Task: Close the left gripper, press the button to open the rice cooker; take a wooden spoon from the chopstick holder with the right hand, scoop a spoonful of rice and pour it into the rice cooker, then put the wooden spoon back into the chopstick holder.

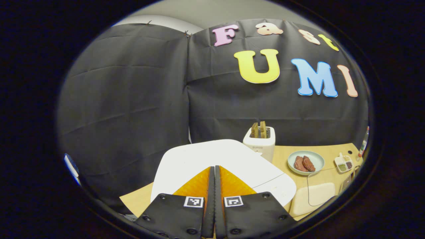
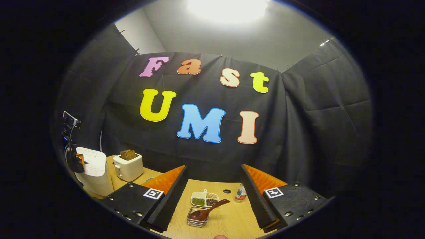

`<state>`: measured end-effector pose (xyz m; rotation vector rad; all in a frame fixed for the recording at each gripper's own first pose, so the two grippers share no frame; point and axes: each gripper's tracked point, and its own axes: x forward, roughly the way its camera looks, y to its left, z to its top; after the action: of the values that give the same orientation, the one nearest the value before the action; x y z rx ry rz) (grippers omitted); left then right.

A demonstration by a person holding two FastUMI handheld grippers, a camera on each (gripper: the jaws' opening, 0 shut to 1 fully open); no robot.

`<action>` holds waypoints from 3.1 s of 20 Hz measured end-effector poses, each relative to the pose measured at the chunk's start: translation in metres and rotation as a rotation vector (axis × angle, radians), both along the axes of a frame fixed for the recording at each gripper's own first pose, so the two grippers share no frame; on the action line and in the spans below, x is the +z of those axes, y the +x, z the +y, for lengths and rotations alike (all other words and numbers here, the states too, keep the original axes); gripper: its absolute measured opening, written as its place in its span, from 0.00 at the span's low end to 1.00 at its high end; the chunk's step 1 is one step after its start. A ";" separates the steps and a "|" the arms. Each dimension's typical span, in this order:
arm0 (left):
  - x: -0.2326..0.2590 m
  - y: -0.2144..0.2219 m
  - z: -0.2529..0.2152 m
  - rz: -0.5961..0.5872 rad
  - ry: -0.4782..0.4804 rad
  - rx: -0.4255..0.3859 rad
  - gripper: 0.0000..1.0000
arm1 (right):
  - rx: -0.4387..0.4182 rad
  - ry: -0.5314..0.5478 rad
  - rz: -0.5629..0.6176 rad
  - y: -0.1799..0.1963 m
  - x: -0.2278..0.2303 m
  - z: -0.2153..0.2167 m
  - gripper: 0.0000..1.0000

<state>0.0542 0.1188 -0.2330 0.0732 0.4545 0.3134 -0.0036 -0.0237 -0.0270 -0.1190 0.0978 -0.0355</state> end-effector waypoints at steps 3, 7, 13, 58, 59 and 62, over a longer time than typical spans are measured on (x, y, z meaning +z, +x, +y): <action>-0.006 0.002 0.000 0.010 0.005 -0.009 0.09 | -0.002 0.000 0.008 0.000 -0.004 0.000 0.95; -0.008 -0.003 0.000 0.002 0.022 -0.002 0.09 | -0.004 0.004 0.012 0.001 -0.005 -0.001 0.95; -0.015 -0.006 -0.003 0.000 0.003 0.008 0.09 | -0.007 0.010 0.009 0.001 -0.008 0.001 0.95; 0.238 -0.096 -0.020 -0.373 0.133 -0.059 0.97 | -0.079 0.244 0.338 0.115 -0.189 -0.055 0.95; 0.241 -0.099 -0.017 -0.375 0.140 -0.051 0.97 | -0.083 0.258 0.356 0.115 -0.198 -0.056 0.95; 0.240 -0.109 -0.009 -0.368 0.157 -0.032 0.98 | -0.090 0.291 0.428 0.114 -0.231 -0.058 0.95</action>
<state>-0.0552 0.1093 0.0067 0.1724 0.0631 0.3224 0.1106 -0.0820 -0.2577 0.1715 0.5340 -0.0843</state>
